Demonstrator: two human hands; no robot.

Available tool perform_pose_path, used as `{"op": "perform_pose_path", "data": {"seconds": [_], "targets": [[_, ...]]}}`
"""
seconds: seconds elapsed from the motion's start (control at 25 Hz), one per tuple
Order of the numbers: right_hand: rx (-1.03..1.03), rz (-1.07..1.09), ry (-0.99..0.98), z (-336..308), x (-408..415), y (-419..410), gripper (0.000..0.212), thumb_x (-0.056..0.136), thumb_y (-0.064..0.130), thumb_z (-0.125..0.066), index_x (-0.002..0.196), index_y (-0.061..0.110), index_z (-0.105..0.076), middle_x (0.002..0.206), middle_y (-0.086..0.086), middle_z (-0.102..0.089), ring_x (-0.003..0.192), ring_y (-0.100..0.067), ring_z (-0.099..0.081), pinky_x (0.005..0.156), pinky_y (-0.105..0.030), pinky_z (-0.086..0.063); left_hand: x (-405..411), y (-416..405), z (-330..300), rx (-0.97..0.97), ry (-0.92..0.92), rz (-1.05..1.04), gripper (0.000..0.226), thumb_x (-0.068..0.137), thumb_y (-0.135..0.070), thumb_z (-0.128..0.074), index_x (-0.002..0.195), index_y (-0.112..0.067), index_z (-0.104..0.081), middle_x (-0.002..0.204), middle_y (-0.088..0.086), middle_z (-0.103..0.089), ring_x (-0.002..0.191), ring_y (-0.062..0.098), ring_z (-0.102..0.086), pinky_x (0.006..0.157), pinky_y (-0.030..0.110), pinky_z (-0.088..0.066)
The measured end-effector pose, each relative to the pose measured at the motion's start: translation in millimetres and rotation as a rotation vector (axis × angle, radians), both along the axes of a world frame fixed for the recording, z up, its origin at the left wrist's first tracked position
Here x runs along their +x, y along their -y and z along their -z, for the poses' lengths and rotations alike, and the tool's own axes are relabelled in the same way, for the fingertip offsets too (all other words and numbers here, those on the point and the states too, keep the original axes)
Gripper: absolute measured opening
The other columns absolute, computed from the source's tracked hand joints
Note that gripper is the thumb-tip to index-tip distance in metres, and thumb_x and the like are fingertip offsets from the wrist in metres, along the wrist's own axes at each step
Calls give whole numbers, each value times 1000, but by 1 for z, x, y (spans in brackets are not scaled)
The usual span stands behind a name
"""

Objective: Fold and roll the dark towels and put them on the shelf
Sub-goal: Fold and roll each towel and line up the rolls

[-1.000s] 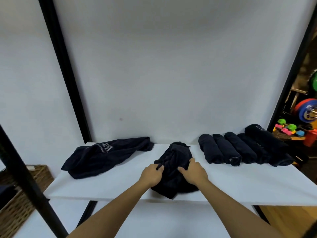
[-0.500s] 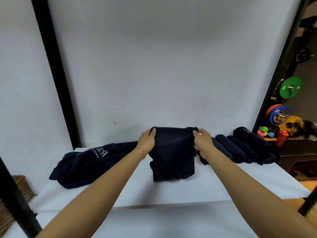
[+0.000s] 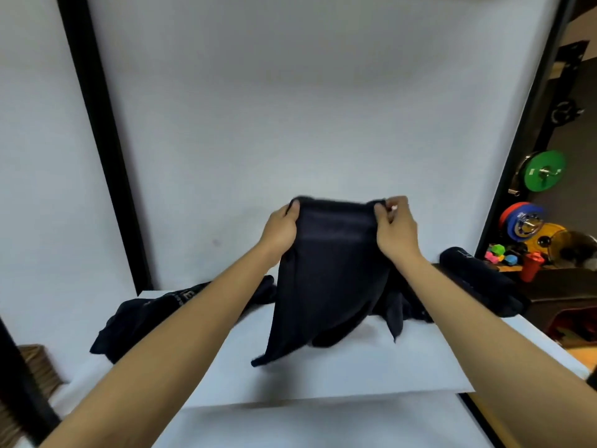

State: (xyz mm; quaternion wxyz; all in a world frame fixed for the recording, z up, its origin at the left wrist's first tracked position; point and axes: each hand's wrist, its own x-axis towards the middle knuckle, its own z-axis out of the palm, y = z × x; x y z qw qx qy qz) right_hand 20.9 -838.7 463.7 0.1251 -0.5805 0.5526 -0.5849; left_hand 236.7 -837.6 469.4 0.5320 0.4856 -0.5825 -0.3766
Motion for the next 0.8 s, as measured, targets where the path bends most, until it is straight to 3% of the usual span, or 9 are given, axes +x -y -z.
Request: {"op": "perform_pose_path", "data": {"seconds": [0.08,0.2,0.28,0.36,0.44,0.6,0.68,0.8], "targets": [[226,-42,-92,51,2,4,21,100,33,-50,106,13,-51,80,2,-56,73,-15,-53,65,-29,-37,7,3,57,173,88,-26,42,106,-43,-32,130,-20,-59,127,2,-61,109,19,-58,93,27,-43],[676,-133,-206,138,3,5,21,101,25,-43,98,9,-56,101,-15,-65,83,-24,-57,78,-40,-50,20,-2,141,414,273,-86,45,106,-38,-33,136,-12,-55,136,6,-55,124,26,-52,101,29,-38],[889,-146,-287,177,6,-6,24,99,24,-43,90,6,-56,90,-17,-65,78,-29,-61,78,-44,-56,27,-6,182,478,331,-73,37,105,-37,-37,115,-17,-66,123,5,-64,112,24,-58,100,33,-43],[920,-118,-482,192,8,-17,35,98,39,-48,80,9,-53,79,-5,-60,77,-27,-61,70,-36,-52,29,-10,203,510,349,-50,32,102,-38,-42,91,-20,-67,100,2,-68,94,22,-62,93,36,-48],[881,-131,-588,195,12,-22,37,93,47,-55,73,17,-49,76,2,-57,75,-21,-57,68,-31,-47,28,-11,211,510,399,-40,29,97,-40,-51,88,-17,-66,92,1,-68,89,21,-64,87,36,-52],[722,-95,-591,192,20,-21,19,93,41,-57,82,27,-49,80,8,-59,89,-19,-58,87,-38,-43,23,-12,210,455,590,-76,33,97,-35,-52,72,-13,-53,76,1,-61,71,19,-58,65,30,-46],[673,26,-421,182,20,-16,18,95,40,-47,94,23,-52,89,4,-61,95,-22,-55,95,-41,-35,24,-10,204,416,616,-108,31,101,-31,-47,78,-13,-56,84,3,-64,80,22,-60,72,32,-47],[690,53,252,143,6,-3,30,92,36,-47,106,12,-58,97,-3,-62,93,-26,-56,96,-42,-41,32,-2,182,333,471,-193,33,104,-30,-41,114,-8,-64,114,8,-67,105,27,-61,89,33,-46]]}}
